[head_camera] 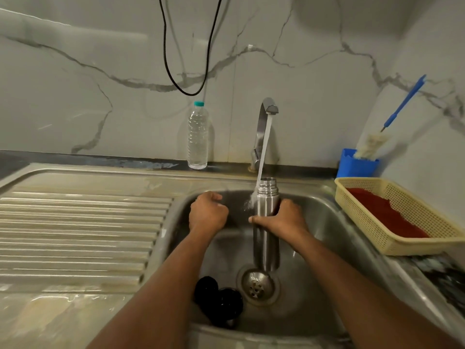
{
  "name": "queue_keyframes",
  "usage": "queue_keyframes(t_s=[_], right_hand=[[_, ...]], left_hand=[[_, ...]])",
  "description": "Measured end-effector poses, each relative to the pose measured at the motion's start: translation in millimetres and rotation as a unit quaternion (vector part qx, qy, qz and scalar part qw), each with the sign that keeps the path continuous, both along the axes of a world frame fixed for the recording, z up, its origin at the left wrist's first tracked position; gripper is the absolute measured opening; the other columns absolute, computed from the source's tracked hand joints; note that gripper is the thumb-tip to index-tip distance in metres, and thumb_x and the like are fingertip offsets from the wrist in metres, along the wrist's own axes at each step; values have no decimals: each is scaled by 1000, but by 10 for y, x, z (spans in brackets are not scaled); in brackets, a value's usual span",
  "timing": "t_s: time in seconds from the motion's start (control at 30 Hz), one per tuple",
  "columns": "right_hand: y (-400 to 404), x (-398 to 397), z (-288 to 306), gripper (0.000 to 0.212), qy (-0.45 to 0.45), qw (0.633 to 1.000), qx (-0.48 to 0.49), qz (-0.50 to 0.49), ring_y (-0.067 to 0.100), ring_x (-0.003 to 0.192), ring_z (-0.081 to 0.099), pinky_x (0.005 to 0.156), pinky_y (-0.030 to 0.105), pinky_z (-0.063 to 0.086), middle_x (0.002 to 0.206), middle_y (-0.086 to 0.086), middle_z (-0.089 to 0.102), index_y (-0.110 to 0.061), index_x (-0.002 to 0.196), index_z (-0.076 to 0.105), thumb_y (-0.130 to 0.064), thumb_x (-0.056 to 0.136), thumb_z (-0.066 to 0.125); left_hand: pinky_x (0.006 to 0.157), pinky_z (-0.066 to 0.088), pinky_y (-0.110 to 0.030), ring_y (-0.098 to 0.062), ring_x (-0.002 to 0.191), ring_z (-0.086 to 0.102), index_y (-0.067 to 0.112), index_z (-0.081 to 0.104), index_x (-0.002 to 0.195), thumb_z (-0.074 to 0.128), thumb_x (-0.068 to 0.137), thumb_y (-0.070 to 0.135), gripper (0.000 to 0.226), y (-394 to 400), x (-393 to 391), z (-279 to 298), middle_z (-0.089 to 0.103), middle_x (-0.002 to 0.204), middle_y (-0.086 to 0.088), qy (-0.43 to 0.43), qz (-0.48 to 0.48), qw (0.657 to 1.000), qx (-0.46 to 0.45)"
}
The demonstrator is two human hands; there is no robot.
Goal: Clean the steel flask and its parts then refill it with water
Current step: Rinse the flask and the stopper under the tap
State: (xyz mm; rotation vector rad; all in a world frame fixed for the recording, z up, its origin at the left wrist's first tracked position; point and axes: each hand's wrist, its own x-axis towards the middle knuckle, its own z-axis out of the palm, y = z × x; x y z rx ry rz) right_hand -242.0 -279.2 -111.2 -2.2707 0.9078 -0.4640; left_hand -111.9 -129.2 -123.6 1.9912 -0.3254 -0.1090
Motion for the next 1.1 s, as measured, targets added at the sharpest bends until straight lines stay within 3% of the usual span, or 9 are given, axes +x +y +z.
queue_keyframes(t_s=[0.2, 0.33, 0.5, 0.63, 0.73, 0.83, 0.9, 0.97, 1.1], right_hand=[[76, 56, 56, 68, -24, 1000, -4, 12, 12, 91, 69, 77, 27, 58, 106, -2, 75, -20, 111, 72, -53, 58, 97], [85, 79, 77, 71, -3, 998, 4, 60, 10, 91, 67, 71, 21, 53, 107, -3, 72, -19, 117, 68, -47, 59, 99], [20, 62, 137, 77, -12, 997, 9, 70, 13, 99, 67, 82, 27, 56, 115, -3, 72, -22, 124, 65, -45, 59, 99], [-23, 42, 187, 77, -48, 998, 3, 30, 11, 95, 64, 71, 20, 48, 110, -7, 66, -21, 127, 62, -45, 63, 98], [-21, 48, 170, 77, -21, 997, 16, 79, 12, 100, 67, 78, 24, 54, 114, -7, 70, -23, 126, 63, -43, 61, 99], [-26, 41, 206, 75, 2, 997, -18, 74, 13, 98, 66, 74, 25, 51, 115, -3, 70, -22, 128, 62, -47, 66, 95], [-32, 41, 257, 71, 64, 991, -77, 90, 14, 93, 64, 71, 27, 50, 114, -2, 69, -23, 126, 62, -53, 69, 90], [-12, 15, 397, 70, 201, 961, -128, 138, 15, 91, 64, 73, 30, 52, 110, -1, 66, -21, 123, 61, -58, 69, 87], [141, -47, 749, 68, 454, 863, -106, 194, 20, 96, 66, 76, 33, 58, 112, 2, 63, -21, 124, 56, -44, 70, 90]], left_hand=[[90, 58, -40, -17, 96, 65, 26, 67, 124, 66, 93, 9, 35, -4, -15, 4, 69, 113, -2, 10, -11, 1000, -9], [89, 59, -40, -15, 93, 65, 26, 67, 123, 66, 93, 10, 34, 2, 6, -7, 69, 110, -1, 14, -17, 1000, -18], [89, 59, -39, -16, 94, 66, 26, 68, 122, 66, 93, 11, 33, -22, -4, -3, 70, 110, -1, 8, -14, 1000, -7], [90, 60, -40, -17, 95, 67, 26, 69, 119, 67, 91, 11, 31, -14, 8, -7, 71, 108, -1, 20, -21, 1000, -12], [86, 61, -38, -16, 92, 71, 26, 68, 118, 74, 92, 16, 29, -24, -9, -3, 74, 102, -1, 67, -49, 992, -90], [81, 58, -36, -17, 98, 73, 22, 67, 123, 78, 92, 24, 33, -16, -79, 116, 77, 109, -4, 159, -116, 956, -217], [93, 59, -44, -21, 110, 72, 21, 66, 127, 82, 87, 29, 44, 7, -93, 165, 76, 117, -5, 211, -157, 931, -252], [98, 57, -50, -26, 114, 70, 18, 63, 130, 86, 82, 29, 54, 46, -91, 188, 74, 121, -7, 255, -177, 919, -244], [86, 55, -42, -24, 110, 68, 20, 60, 130, 85, 81, 13, 55, 66, -100, 179, 71, 120, -6, 249, -164, 940, -166]])
